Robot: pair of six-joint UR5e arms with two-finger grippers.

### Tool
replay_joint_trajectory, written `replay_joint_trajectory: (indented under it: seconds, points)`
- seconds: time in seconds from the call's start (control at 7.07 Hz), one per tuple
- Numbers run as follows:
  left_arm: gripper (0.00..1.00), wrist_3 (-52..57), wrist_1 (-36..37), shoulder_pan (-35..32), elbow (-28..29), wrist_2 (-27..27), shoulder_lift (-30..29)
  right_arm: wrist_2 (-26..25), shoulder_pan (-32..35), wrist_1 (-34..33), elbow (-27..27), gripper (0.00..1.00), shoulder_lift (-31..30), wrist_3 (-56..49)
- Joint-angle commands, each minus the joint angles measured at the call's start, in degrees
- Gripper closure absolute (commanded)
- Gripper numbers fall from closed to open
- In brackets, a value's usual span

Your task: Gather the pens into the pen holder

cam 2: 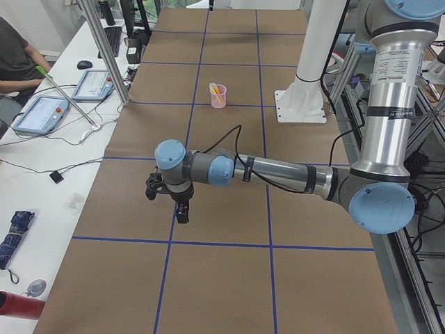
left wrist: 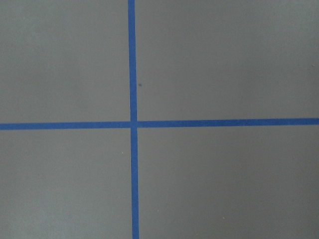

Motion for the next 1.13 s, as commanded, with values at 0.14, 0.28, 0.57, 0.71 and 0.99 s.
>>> replay_joint_trajectory:
  seconds: [0.14,0.28,0.57,0.71,0.99]
  points:
    - [0.0,-2.1,-5.9,-0.1,-2.3,5.0,1.7,1.4,1.7,-1.7,6.6,0.0,-3.8,-0.3]
    - [0.0,-1.8,-5.9,0.2,-0.3,5.1,3.0,1.1,2.4,-1.8,6.8,0.0,-4.4,0.2]
    - [0.0,-1.7,-9.7,-0.4,3.3,2.5,0.9,0.6,4.5,-1.6,8.3,0.0,-3.4,1.6]
    - [0.0,-1.8,-10.4,-0.5,4.2,2.9,-1.5,0.4,5.3,-1.6,7.1,0.0,-2.8,1.6]
    - [0.0,-2.1,-9.8,-1.4,-4.1,0.5,2.1,1.0,6.8,-1.6,5.9,0.0,-2.9,1.0]
